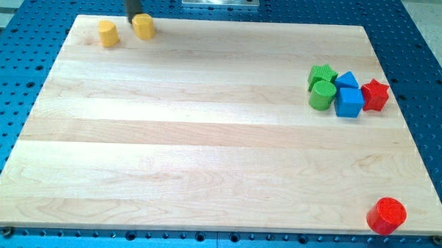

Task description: Push the hexagon into the green star

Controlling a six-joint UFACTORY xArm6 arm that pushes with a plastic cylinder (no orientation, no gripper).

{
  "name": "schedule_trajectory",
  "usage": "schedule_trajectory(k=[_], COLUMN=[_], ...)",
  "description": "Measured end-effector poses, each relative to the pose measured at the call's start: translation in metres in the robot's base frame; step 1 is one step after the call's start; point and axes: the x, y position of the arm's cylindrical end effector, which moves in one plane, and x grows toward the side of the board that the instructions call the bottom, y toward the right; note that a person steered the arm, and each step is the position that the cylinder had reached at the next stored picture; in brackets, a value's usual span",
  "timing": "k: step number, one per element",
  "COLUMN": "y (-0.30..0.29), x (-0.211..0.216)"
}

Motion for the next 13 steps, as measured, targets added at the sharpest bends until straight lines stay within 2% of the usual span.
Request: schedule_trajectory(k=[1, 2, 3, 4, 5, 6, 7, 8, 9, 10, 11, 12, 13], y=[0.024, 0.029, 0.028, 0.086, 0.115, 0.115, 0.091, 0.005, -0.003, 0.065, 0.103, 0.021, 0.009], x=[0.046, 0.127, 0.106, 0.177, 0.22, 0.158, 0.126, 0.133, 0.158, 0.192, 0.197, 0.198, 0.239])
